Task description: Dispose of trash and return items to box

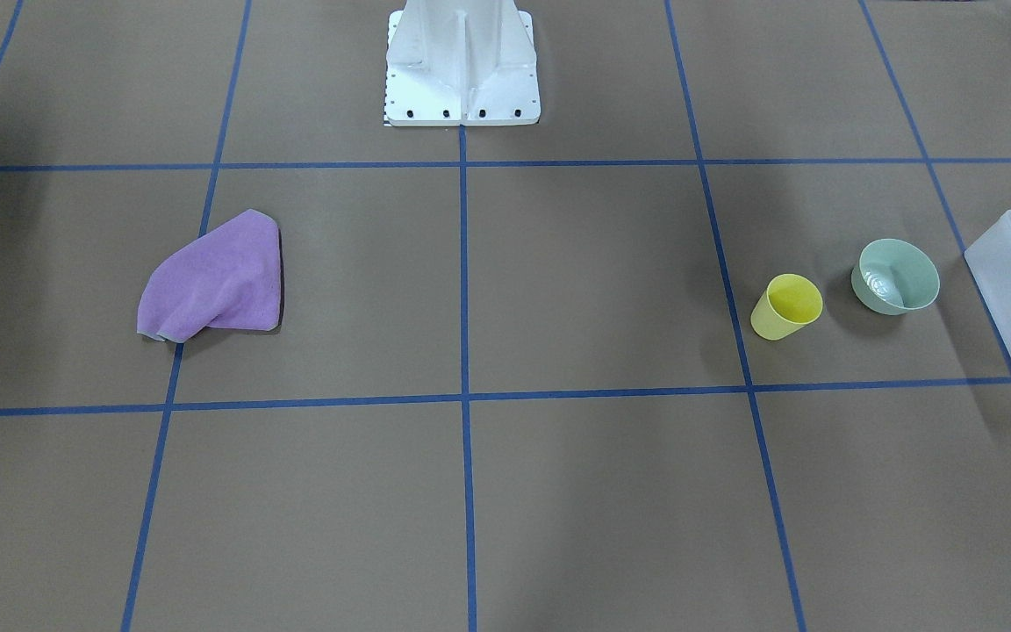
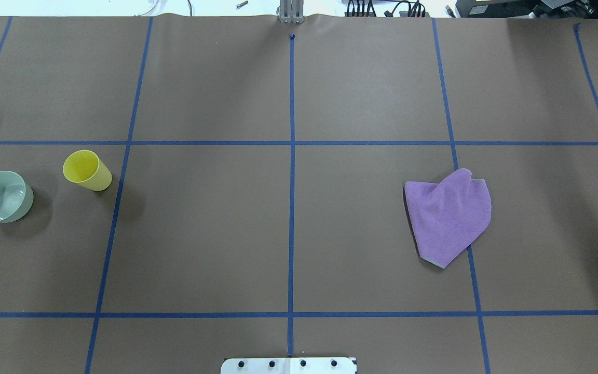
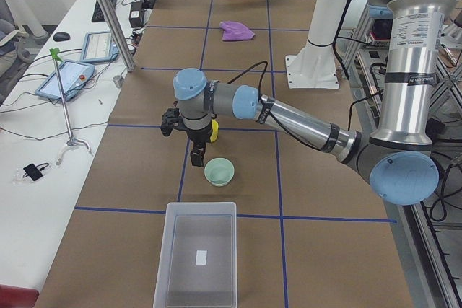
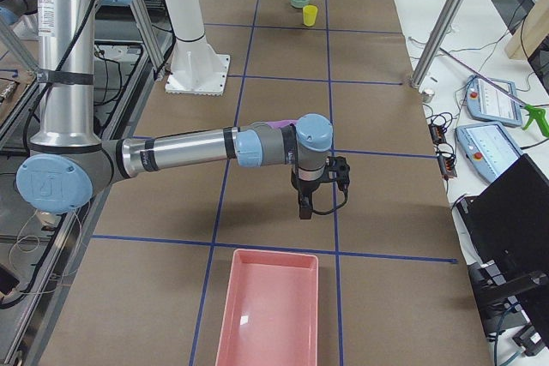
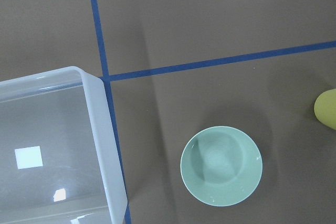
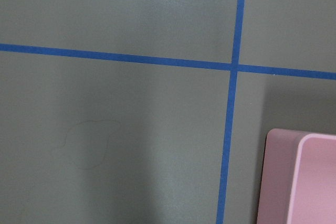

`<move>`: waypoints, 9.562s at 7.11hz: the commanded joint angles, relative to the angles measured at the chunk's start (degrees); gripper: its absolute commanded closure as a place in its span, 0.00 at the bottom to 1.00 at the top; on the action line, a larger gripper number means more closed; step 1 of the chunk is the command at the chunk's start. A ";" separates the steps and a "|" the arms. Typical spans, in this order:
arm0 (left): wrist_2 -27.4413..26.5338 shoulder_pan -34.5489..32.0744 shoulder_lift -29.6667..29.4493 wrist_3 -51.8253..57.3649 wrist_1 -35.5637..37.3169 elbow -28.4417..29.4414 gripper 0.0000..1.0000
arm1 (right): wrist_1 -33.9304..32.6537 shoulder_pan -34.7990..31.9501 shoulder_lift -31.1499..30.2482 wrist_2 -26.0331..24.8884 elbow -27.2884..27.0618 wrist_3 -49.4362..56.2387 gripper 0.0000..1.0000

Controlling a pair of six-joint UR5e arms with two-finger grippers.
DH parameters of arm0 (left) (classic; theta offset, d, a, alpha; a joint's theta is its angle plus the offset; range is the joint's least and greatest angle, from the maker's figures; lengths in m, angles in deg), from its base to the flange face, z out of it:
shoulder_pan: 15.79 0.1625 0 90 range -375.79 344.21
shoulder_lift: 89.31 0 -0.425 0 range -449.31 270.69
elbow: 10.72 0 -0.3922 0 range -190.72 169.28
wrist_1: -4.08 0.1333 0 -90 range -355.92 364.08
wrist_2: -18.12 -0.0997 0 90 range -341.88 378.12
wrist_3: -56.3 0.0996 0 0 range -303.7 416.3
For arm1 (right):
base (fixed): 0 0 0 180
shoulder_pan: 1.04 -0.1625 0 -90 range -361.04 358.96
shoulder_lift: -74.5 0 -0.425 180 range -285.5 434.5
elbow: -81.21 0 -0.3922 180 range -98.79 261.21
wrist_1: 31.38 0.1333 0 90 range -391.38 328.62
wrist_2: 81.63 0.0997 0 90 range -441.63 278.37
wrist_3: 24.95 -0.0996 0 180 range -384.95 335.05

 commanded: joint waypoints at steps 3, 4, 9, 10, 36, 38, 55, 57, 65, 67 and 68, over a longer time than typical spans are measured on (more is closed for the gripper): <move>1.03 -0.24 0.39 -0.17 -0.28 -0.69 0.02 | 0.00 -0.05 0.22 -0.01 0.30 -0.06 0.00; 1.03 -0.24 0.04 -0.08 -0.28 -0.61 0.02 | 0.00 -0.05 0.13 -0.01 0.39 -0.15 0.00; 0.85 2.73 -0.67 -2.35 -5.36 1.32 0.02 | 0.00 -0.05 0.31 -0.01 -0.31 -0.59 0.00; 0.41 5.27 -0.49 -8.28 -6.68 2.63 0.02 | 0.09 -0.05 0.39 0.07 -0.48 -0.59 0.00; -2.14 -3.23 -12.88 11.61 -18.87 36.08 1.00 | 22.06 40.45 12.43 -14.16 -1.11 -62.01 0.00; -2.49 -3.23 -12.89 8.64 -24.18 42.54 1.00 | 22.06 41.70 14.80 -14.60 2.48 -63.43 0.00; -2.40 3.25 -10.15 -16.62 -27.44 31.23 0.02 | 21.53 29.96 11.50 -2.06 -0.81 -62.24 1.00; -2.75 10.98 -12.95 -31.31 -27.44 27.01 0.02 | 21.44 18.99 5.00 4.96 -2.07 -51.27 1.00; -3.11 16.81 -16.92 -40.77 -27.44 26.37 0.02 | -27.16 -21.84 3.55 -8.09 -1.22 28.13 1.00; -3.19 17.68 -17.01 -40.69 -27.44 26.46 0.02 | -17.90 -22.02 2.95 -8.28 8.07 29.99 1.00; -3.45 19.34 -18.23 -43.65 -27.44 26.03 0.02 | -13.93 -22.02 3.03 -8.28 12.83 30.34 1.00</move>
